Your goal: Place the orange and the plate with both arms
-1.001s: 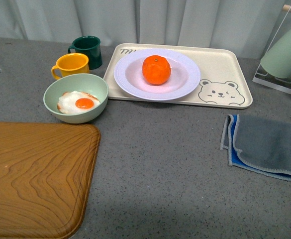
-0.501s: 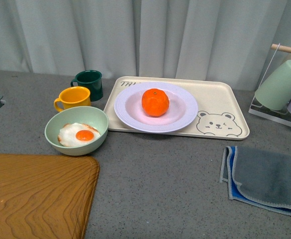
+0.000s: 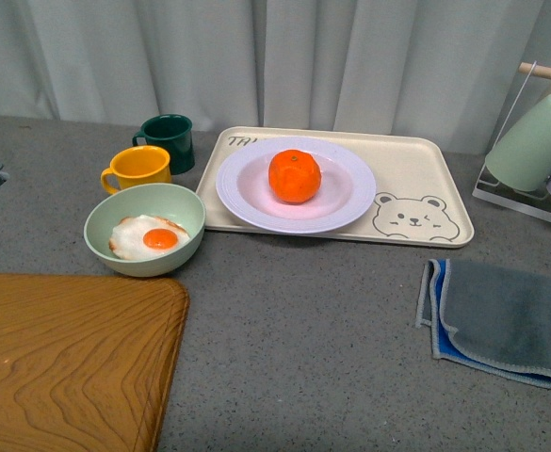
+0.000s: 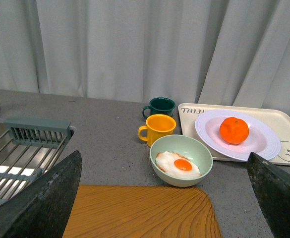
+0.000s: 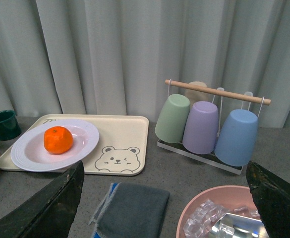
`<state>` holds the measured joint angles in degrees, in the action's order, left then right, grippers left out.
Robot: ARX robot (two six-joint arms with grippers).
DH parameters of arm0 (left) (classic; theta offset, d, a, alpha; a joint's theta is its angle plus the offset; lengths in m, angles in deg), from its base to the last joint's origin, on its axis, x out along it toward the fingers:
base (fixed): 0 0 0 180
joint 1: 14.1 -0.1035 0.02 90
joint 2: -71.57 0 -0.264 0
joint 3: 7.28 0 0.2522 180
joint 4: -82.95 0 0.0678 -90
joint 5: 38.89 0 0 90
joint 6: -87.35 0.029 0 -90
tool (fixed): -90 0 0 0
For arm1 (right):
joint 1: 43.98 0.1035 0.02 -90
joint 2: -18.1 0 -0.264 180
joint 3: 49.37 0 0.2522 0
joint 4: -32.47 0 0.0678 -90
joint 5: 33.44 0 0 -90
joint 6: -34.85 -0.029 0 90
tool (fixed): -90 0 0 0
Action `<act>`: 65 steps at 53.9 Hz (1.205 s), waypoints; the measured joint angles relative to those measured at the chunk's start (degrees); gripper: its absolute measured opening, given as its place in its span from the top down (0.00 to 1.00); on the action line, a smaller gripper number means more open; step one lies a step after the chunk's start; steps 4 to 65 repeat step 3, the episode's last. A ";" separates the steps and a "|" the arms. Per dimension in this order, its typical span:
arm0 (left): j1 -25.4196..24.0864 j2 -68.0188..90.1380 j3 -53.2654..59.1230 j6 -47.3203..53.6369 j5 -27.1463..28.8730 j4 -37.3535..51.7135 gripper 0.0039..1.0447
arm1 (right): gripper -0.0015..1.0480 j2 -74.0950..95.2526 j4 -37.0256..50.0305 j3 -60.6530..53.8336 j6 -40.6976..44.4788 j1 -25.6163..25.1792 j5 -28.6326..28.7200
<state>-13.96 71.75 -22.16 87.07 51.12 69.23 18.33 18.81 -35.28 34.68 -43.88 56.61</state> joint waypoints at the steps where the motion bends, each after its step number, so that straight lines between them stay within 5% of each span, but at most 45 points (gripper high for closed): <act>1: 0.00 0.00 0.00 0.00 0.00 0.00 0.06 | 0.09 0.00 0.00 0.00 0.00 0.00 0.00; 65: 0.00 0.00 0.00 0.00 0.00 0.00 0.06 | 0.09 0.00 0.00 0.00 0.00 0.00 0.00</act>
